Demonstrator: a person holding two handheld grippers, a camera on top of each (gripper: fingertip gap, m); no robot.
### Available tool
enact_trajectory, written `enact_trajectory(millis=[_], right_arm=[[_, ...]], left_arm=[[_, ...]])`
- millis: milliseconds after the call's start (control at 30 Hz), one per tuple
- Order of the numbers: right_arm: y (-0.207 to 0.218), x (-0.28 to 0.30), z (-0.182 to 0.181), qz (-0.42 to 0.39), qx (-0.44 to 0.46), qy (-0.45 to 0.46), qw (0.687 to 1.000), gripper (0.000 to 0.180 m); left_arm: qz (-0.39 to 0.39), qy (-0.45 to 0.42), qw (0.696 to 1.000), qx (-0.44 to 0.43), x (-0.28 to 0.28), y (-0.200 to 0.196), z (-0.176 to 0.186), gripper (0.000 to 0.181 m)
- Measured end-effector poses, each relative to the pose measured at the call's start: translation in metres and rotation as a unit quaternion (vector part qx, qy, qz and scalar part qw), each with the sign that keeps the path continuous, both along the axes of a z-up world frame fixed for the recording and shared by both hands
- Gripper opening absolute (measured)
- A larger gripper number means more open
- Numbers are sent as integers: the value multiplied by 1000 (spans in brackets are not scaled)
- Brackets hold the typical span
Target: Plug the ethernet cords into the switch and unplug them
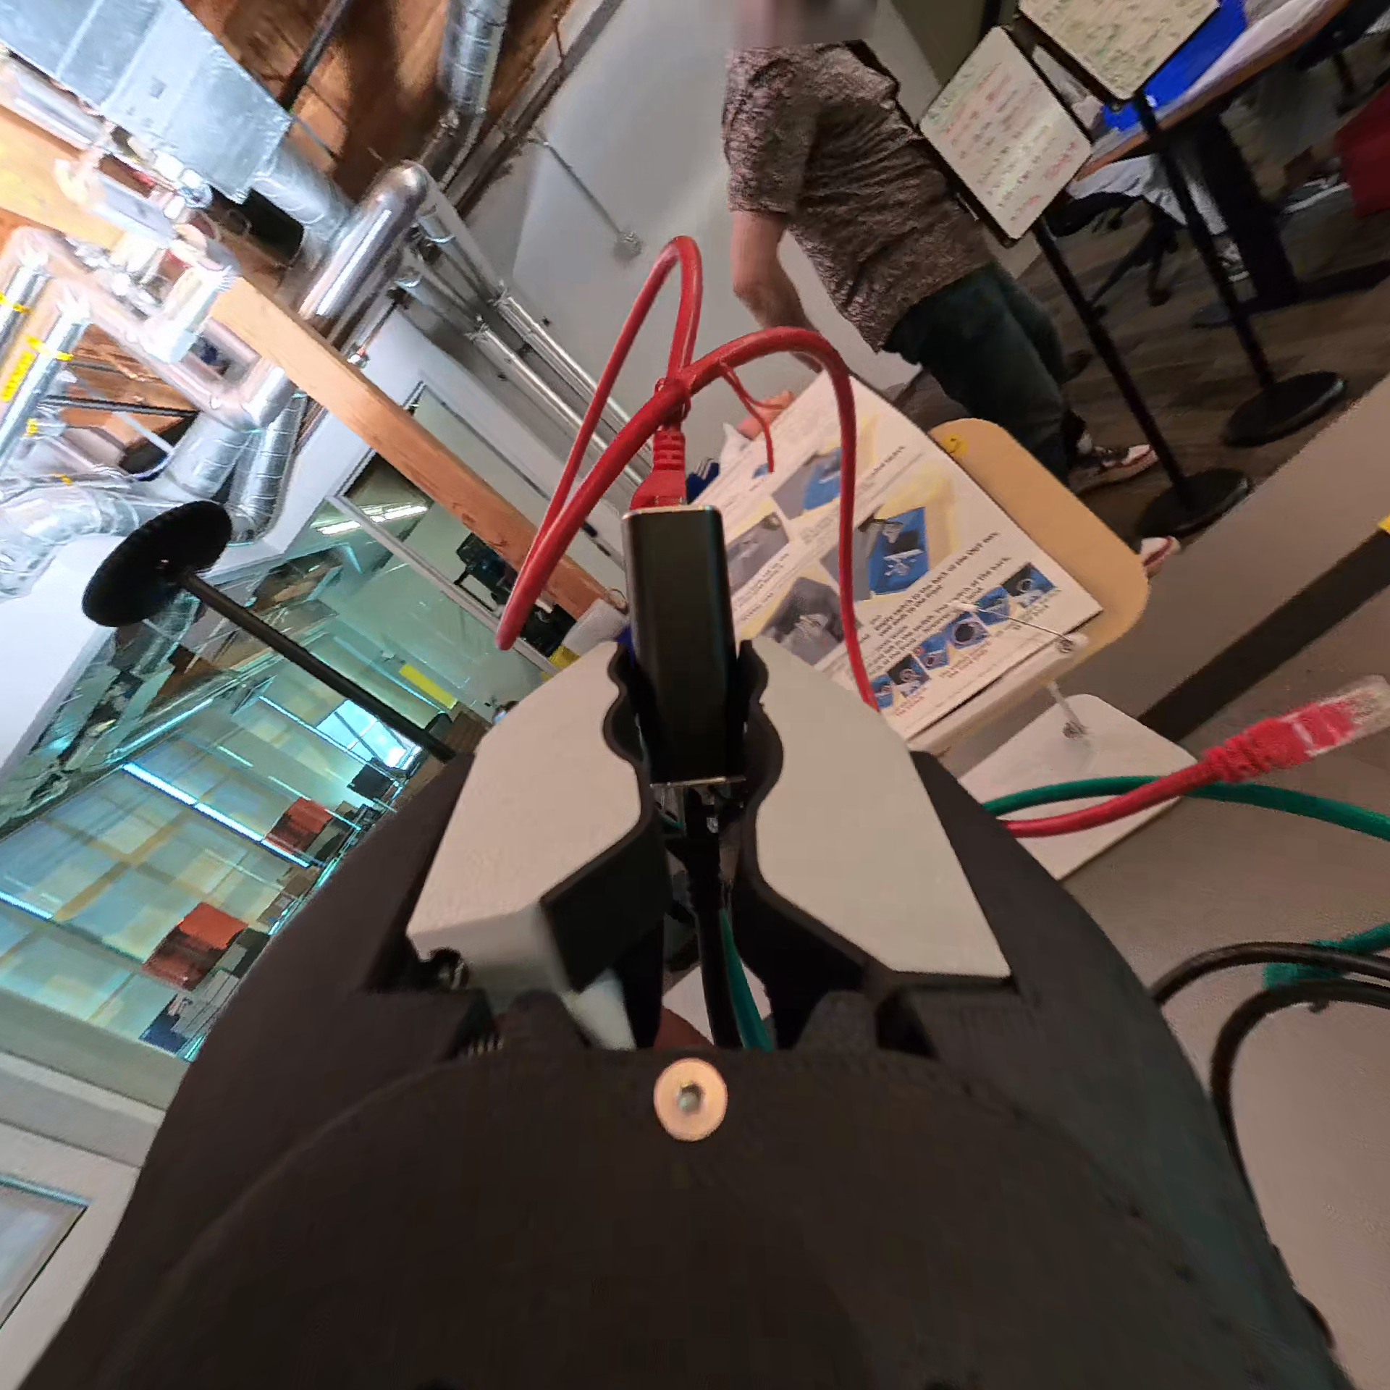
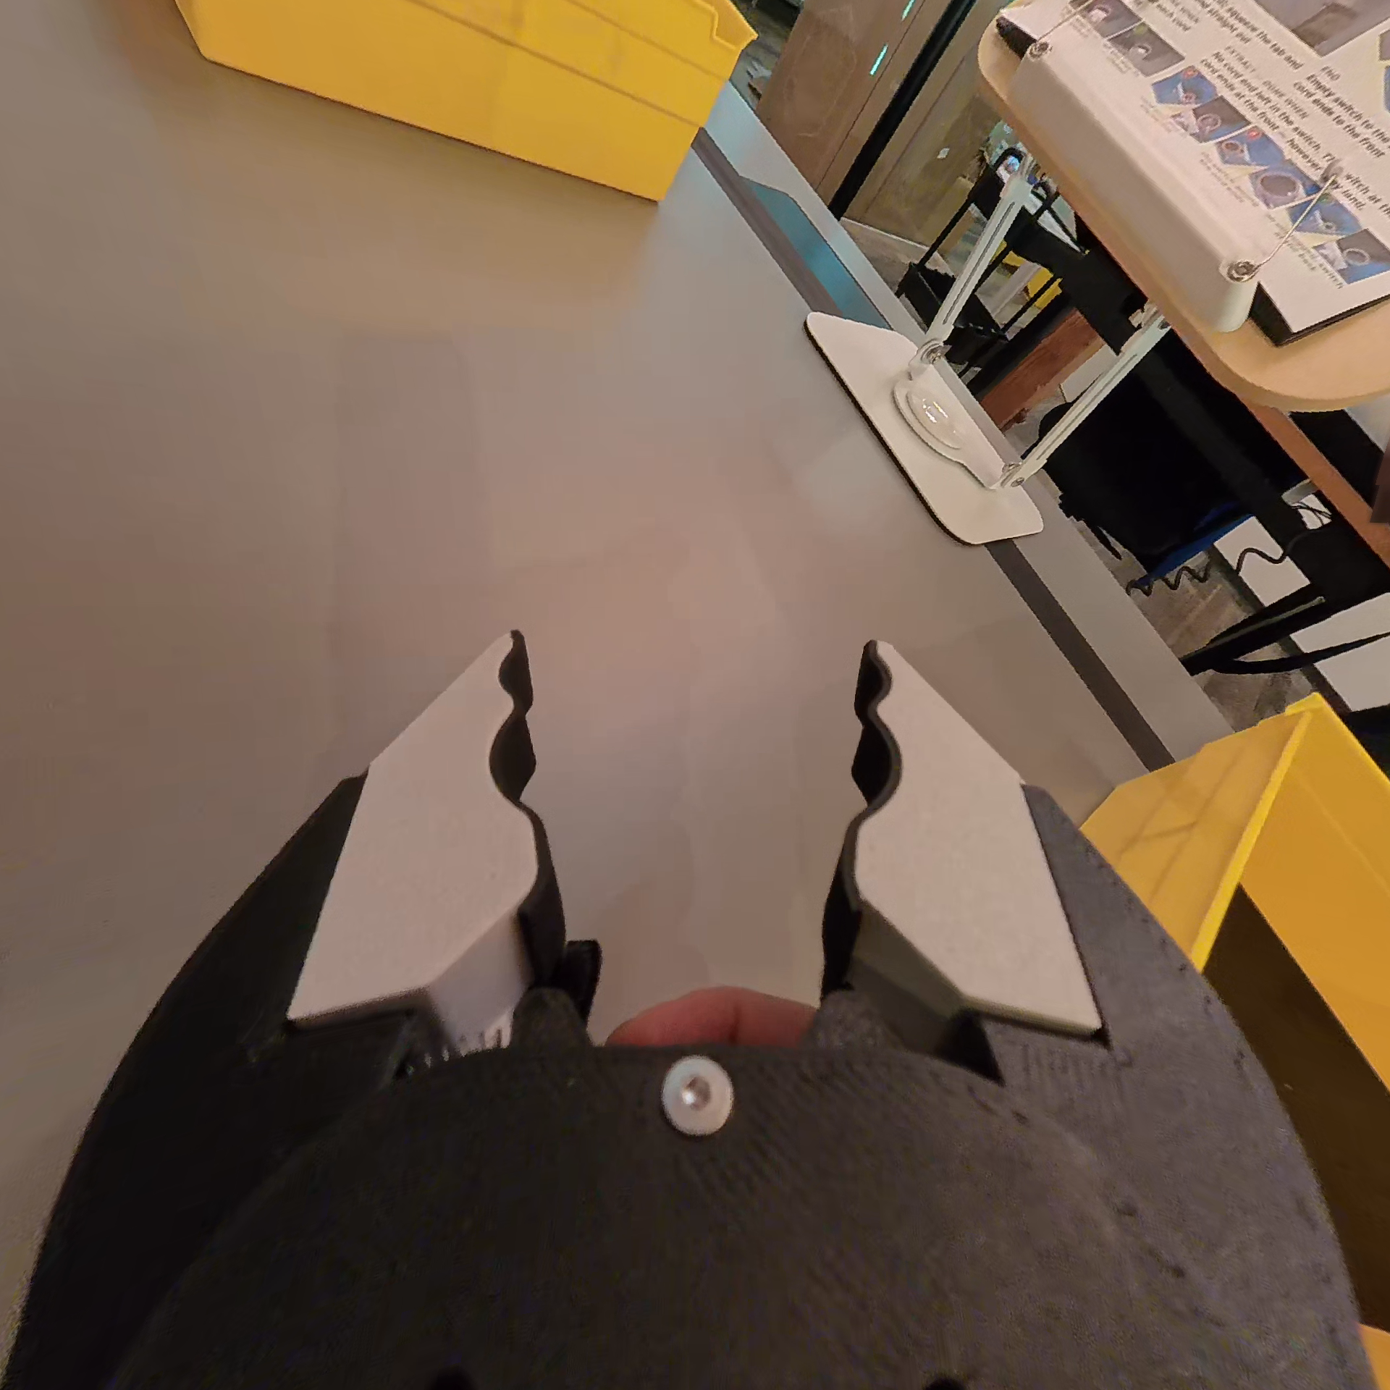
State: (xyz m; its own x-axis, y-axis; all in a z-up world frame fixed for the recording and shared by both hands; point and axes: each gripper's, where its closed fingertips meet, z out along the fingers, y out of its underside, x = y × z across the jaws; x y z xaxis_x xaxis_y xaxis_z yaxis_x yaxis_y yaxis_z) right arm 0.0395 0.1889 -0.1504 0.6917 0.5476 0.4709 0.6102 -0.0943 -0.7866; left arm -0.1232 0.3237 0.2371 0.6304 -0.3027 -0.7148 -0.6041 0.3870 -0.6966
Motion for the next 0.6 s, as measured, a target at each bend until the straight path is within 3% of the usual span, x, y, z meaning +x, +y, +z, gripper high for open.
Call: enact_trajectory(millis=[367, 500, 600], right_arm=[[-1, 0, 4, 4, 1, 14, 1000, 85], [-4, -4, 10, 14, 8, 25, 1000, 76], [-9, -10, 21, 29, 24, 36, 999, 59]], left_arm=[[-33, 5, 998, -62, 1, -11, -57, 20], [-45, 33, 993, -103, 10, -21, -104, 20], [-58, 52, 988, -131, 17, -29, -140, 21]])
